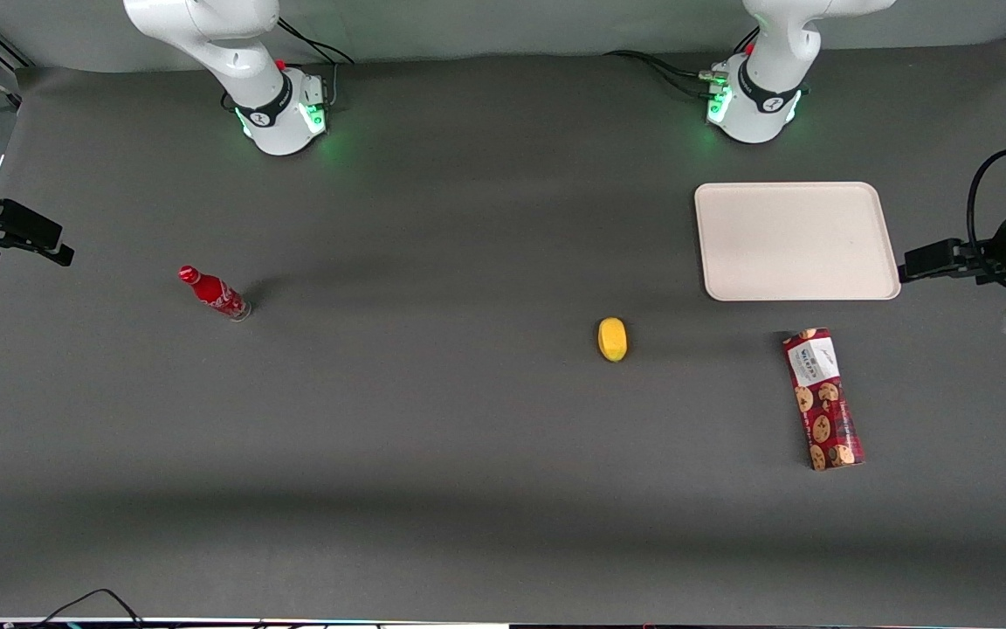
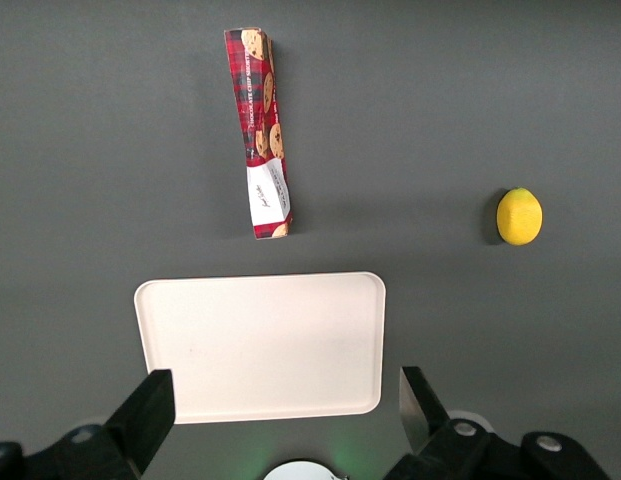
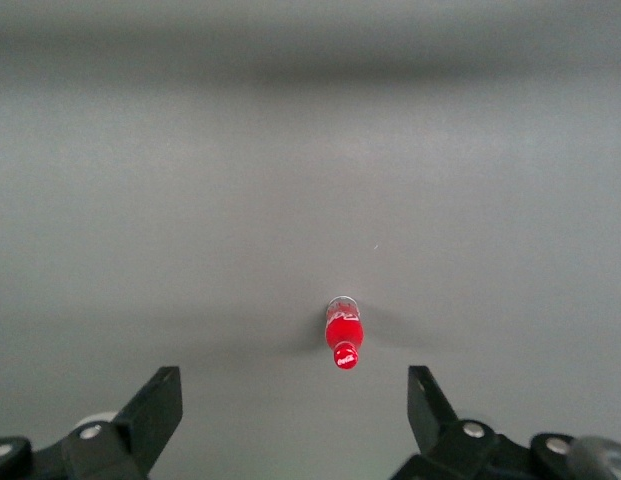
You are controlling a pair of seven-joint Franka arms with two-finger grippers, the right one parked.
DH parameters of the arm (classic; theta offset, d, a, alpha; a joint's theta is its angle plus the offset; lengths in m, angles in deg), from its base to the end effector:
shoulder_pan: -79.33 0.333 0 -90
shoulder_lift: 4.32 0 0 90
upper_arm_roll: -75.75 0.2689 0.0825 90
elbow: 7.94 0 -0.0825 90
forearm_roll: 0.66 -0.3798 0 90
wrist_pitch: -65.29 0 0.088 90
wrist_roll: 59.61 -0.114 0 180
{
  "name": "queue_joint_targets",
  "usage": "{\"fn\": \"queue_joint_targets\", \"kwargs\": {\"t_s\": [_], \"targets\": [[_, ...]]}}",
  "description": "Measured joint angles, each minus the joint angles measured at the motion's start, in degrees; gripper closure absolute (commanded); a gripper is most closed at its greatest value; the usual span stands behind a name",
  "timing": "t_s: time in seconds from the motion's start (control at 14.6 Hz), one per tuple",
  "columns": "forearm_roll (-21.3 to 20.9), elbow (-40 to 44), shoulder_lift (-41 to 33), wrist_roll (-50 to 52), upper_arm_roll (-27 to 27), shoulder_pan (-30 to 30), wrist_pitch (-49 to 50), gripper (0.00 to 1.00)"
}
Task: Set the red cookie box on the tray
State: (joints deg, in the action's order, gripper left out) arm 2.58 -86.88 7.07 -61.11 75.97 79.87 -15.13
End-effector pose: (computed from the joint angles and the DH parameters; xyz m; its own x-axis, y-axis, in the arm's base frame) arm 0.5814 0.0003 0.5334 0.9851 -0.0224 -0.1703 -0.0123 -0.9981 0.0602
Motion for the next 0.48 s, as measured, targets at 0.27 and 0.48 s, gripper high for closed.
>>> {"fn": "queue_joint_targets", "kwargs": {"t_s": [0.27, 0.48], "targets": [[-0.16, 0.07, -0.26, -0.01, 0.03, 0.03, 1.28, 0.0], [-0.46, 0.08, -0.3, -0.01, 0.36, 0.09, 0.53, 0.0]]}}
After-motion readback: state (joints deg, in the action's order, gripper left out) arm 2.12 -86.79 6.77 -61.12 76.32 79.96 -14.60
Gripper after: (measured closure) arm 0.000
